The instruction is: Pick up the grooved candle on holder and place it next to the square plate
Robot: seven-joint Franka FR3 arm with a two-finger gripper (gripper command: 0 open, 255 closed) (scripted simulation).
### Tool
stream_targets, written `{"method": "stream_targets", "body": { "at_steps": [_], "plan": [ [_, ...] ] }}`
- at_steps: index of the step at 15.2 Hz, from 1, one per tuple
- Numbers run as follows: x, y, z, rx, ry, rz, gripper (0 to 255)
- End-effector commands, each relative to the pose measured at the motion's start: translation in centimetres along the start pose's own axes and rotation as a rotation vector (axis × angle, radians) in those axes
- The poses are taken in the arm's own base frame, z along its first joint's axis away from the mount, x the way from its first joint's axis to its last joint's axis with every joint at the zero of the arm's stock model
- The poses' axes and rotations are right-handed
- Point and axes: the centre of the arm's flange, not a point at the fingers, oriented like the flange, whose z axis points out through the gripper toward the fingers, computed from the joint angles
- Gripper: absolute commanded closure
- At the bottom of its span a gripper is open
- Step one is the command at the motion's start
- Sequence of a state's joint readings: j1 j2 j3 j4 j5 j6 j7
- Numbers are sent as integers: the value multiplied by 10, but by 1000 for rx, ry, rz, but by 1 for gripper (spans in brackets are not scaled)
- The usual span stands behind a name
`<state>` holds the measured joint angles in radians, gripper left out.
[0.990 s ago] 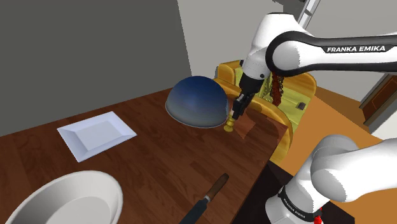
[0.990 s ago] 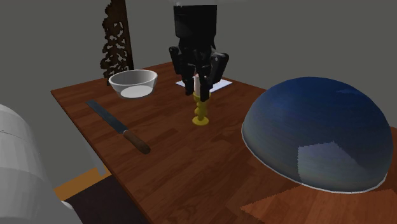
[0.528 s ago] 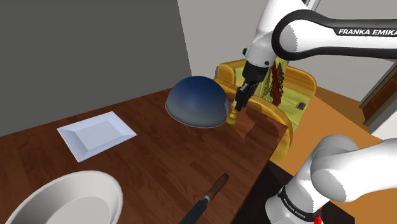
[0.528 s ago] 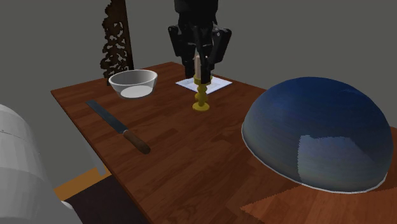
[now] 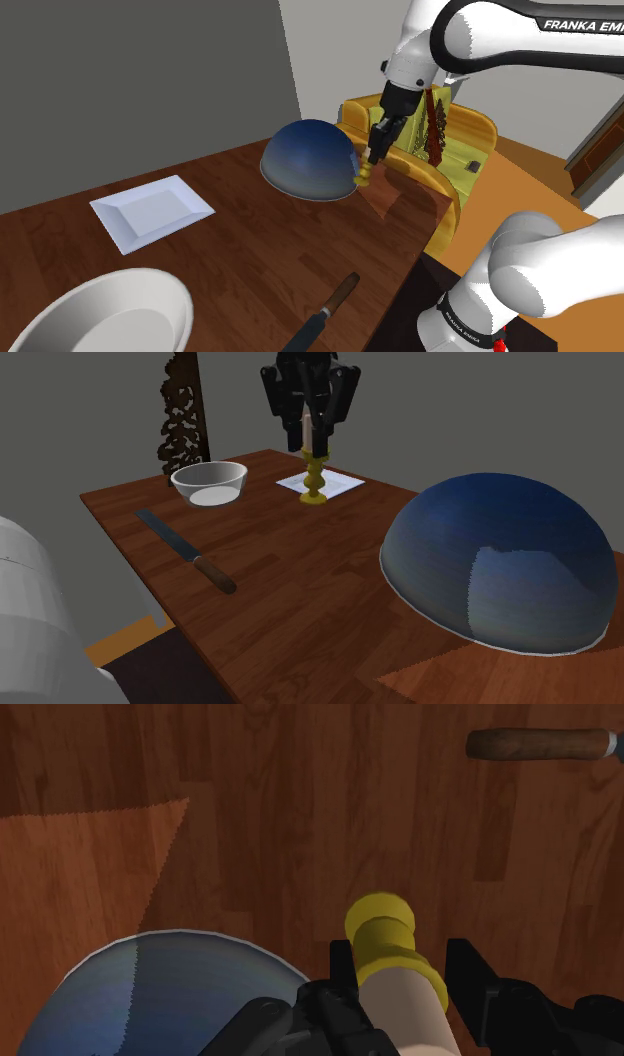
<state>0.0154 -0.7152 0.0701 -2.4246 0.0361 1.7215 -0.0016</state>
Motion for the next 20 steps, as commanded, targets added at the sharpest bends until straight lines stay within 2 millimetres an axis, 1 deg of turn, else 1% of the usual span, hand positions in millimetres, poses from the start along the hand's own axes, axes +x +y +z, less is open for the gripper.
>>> {"method": "stream_targets", "body": {
  "at_steps": [1,20],
  "plan": [
    [16,-19,-2,0,0,0,255],
    [168,-218,-4,0,0,0,255]
  ]
}}
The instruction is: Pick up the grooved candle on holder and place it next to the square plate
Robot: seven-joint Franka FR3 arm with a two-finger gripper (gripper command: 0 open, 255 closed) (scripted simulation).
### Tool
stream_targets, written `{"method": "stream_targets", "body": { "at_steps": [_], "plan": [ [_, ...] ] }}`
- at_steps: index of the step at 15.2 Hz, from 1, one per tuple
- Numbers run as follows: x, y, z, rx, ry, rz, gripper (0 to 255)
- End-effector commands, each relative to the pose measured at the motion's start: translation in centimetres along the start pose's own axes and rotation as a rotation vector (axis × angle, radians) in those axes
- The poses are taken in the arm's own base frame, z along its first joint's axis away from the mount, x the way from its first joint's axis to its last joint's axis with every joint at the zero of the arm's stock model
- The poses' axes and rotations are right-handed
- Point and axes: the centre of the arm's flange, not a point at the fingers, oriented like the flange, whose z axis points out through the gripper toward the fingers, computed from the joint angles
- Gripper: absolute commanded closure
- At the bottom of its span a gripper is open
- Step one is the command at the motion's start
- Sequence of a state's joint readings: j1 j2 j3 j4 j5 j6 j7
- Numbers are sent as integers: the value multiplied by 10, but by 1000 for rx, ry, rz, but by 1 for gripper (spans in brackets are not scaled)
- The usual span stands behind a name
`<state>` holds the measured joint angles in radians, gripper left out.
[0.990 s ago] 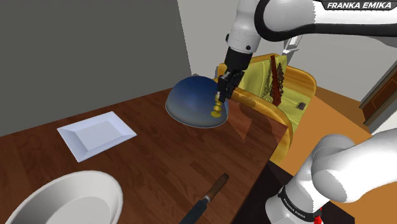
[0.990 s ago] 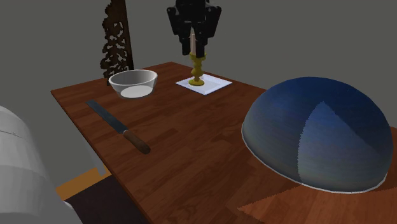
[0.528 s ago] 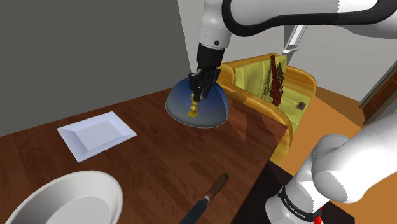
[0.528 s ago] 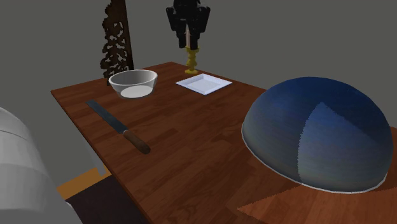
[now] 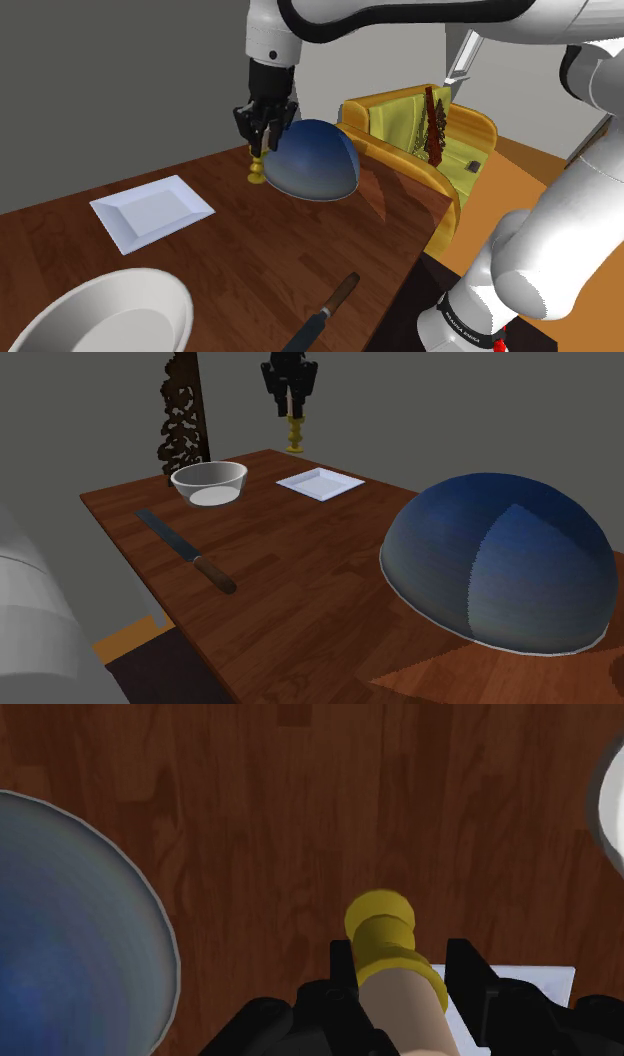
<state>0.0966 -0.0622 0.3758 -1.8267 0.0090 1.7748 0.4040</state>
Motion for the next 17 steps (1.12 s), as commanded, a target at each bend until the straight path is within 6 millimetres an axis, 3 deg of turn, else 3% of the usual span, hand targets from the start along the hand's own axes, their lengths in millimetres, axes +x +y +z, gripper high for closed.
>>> {"method": "stream_targets", "body": {
  "at_steps": [1,13,17],
  "plan": [
    [13,-22,0,1,0,1,255],
    [114,-154,-1,1,0,1,255],
    [114,-154,20,1,0,1,255]
  ]
}}
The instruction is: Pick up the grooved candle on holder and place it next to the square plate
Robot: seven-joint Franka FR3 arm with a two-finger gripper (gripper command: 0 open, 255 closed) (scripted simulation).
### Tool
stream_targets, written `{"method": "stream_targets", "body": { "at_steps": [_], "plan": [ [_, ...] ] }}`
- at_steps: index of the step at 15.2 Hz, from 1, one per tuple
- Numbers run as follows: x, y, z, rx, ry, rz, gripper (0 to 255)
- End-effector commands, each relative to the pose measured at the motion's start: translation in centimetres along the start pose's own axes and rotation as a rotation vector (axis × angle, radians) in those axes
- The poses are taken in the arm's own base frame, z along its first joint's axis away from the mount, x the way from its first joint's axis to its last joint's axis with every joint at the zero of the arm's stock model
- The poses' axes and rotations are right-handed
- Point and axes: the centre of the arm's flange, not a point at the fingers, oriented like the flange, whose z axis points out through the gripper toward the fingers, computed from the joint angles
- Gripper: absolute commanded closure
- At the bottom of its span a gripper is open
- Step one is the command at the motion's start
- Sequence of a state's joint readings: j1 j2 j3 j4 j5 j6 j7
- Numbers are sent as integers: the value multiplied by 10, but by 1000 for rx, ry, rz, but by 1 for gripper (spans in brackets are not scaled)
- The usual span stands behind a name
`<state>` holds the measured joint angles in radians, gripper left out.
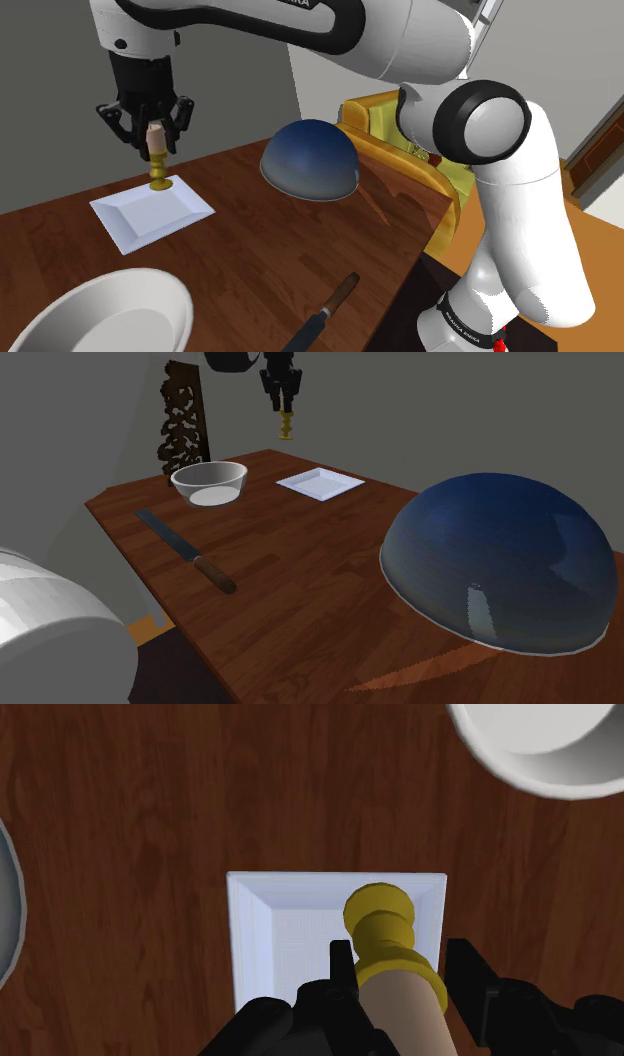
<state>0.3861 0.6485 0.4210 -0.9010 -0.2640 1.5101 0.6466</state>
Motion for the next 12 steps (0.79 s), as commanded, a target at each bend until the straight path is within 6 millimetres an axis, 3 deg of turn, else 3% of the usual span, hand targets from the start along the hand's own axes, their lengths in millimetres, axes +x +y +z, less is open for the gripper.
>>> {"method": "stream_targets", "body": {
  "at_steps": [1,12],
  "plan": [
    [0,0,10,0,1,0,255],
    [-1,-1,68,0,1,0,255]
  ]
}}
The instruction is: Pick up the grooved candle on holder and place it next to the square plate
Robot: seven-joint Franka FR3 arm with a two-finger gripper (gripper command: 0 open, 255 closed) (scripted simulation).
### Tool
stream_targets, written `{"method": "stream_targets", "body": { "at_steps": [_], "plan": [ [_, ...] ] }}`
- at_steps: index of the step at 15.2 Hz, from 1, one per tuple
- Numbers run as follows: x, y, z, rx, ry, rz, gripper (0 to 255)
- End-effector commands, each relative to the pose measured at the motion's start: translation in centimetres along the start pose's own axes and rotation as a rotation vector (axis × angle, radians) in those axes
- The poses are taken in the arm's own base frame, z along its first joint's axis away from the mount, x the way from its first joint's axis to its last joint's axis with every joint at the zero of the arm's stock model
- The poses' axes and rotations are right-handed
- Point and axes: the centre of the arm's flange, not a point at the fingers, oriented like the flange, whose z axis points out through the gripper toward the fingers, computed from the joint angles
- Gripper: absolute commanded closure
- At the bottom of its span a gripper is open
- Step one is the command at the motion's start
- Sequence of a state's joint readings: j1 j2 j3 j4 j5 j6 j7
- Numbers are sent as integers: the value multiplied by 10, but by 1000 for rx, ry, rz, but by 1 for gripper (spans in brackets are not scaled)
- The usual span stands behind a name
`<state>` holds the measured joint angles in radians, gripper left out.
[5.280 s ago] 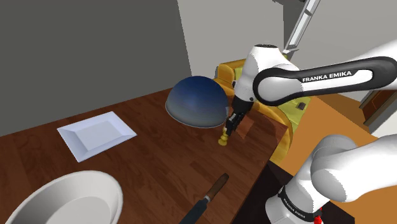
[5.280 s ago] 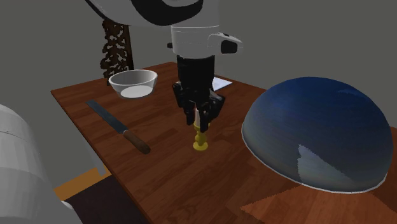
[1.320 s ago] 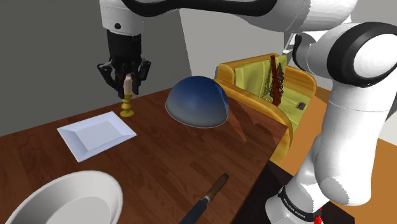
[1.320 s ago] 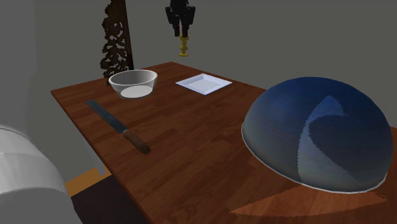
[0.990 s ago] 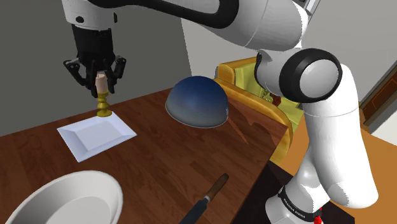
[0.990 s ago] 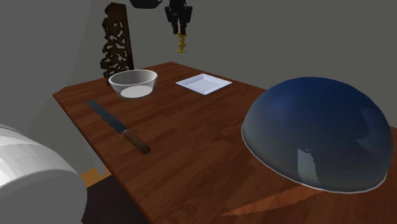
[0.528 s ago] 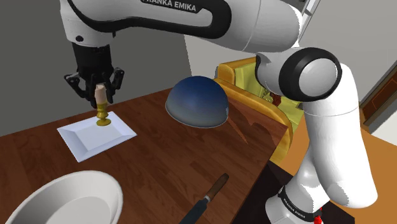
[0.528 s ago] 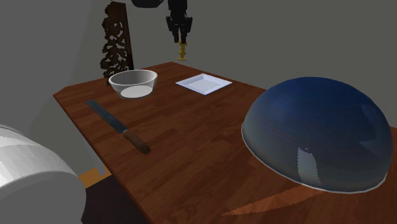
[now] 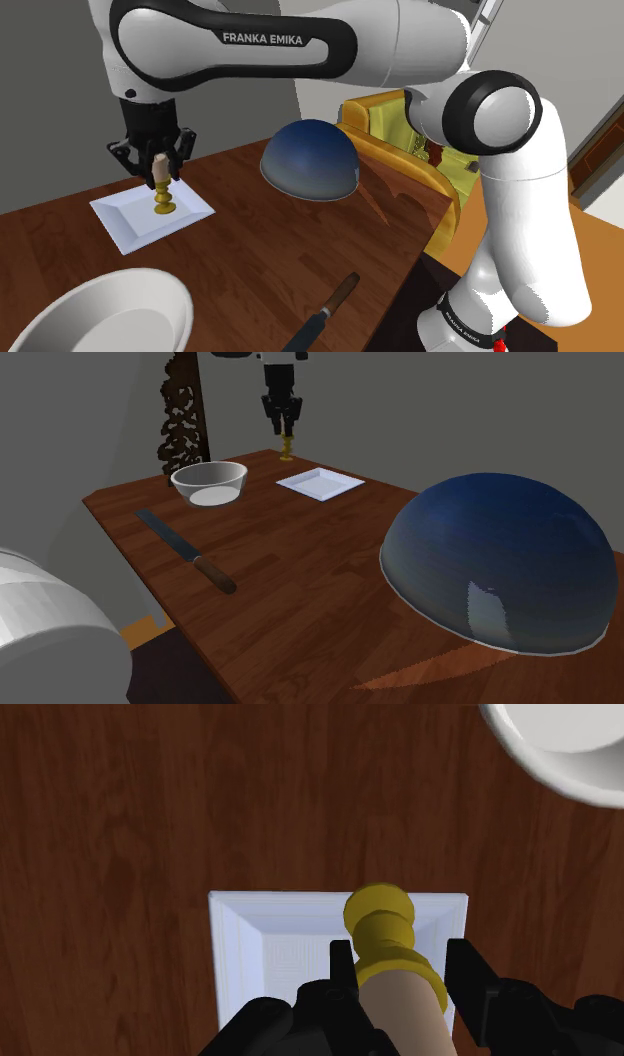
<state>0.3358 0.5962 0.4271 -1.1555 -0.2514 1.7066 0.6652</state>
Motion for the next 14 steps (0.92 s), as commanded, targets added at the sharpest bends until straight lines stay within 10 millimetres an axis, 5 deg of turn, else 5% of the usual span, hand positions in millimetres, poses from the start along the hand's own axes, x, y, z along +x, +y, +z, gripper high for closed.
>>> {"method": "stream_targets", "body": {
  "at_steps": [1,14],
  "plan": [
    [0,1,11,0,1,0,255],
    [-1,0,79,0,1,0,255]
  ]
}}
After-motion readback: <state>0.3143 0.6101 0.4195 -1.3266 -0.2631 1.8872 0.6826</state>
